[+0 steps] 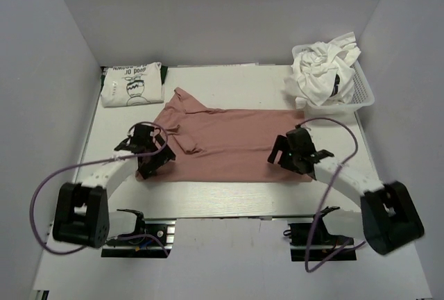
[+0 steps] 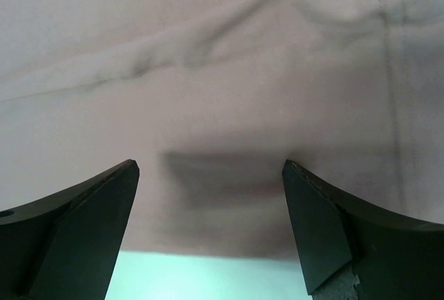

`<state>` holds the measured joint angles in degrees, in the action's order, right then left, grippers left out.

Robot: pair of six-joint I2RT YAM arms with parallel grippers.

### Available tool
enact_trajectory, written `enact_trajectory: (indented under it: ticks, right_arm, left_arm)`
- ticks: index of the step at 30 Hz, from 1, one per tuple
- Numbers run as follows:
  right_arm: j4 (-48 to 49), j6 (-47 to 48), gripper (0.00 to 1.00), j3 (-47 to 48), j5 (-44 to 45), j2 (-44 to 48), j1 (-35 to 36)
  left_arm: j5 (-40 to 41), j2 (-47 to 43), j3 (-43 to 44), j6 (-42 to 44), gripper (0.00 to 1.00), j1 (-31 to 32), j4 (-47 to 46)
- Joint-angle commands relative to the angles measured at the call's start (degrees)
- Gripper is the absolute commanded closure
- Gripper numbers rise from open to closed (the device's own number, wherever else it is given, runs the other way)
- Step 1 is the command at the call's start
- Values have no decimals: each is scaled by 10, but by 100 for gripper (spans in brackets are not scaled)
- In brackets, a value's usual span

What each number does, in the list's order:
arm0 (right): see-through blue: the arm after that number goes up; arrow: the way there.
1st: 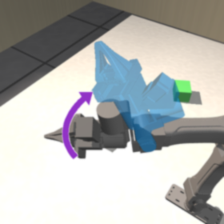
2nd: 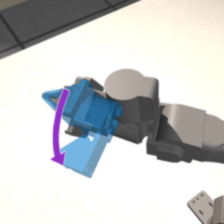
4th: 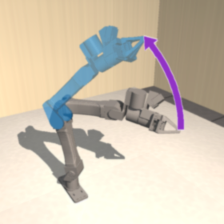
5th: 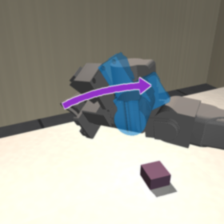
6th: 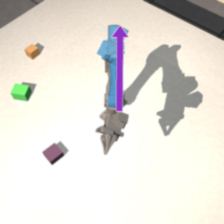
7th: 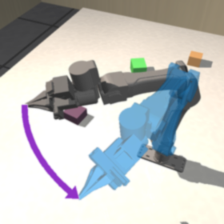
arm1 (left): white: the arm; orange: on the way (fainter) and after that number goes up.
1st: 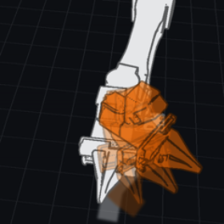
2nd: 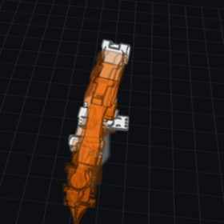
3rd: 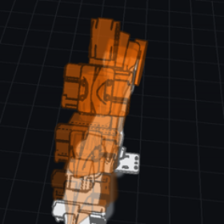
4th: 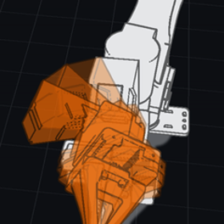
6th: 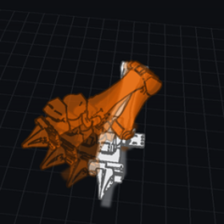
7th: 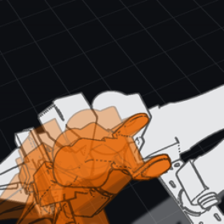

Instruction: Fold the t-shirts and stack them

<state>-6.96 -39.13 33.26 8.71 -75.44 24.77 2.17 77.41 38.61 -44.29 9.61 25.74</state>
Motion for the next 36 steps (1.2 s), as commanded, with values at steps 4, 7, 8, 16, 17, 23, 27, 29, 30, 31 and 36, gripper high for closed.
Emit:
enact_trajectory:
  ticks: [4, 7, 8, 16, 17, 23, 27, 29, 30, 31, 36]
  right_arm:
    - [-163, 52, 10, -29, -11, 184, 12]
    - [-158, 78, 10, -5, -9, 202, 14]
    - [-136, 80, 10, -2, -13, 201, 12]
    - [-76, 71, 10, 5, -49, 130, 12]
    - [-76, 66, 10, 7, -46, 113, 12]
    - [-60, 64, 10, 4, -58, 86, 9]
    - [-66, 69, 10, 8, -48, 84, 11]
    - [-75, 69, 10, 15, -32, 86, 10]
    - [-78, 69, 10, 19, -27, 91, 10]
    - [-84, 70, 10, 18, -21, 97, 10]
    - [-91, 72, 10, 27, 13, 110, 11]
  left_arm:
    - [-103, -227, -80, -29, 0, 9, 134]
    - [-146, -258, -64, -14, 0, 15, 94]
    - [-152, -253, -57, -14, 0, 15, 85]
    - [-256, -106, -56, -5, 0, 43, -77]
    - [-256, -87, -56, -5, 0, 43, -97]
    - [-213, 8, -1, -5, 0, 73, -154]
    - [-159, 76, 50, -11, 0, 80, -207]
    - [-152, 116, 75, -11, 0, 80, -213]
    - [-152, 137, 111, -11, 0, 80, -207]
    - [-152, 172, 130, -4, 0, 80, -207]
    - [-164, 243, 237, -4, 0, 80, -222]
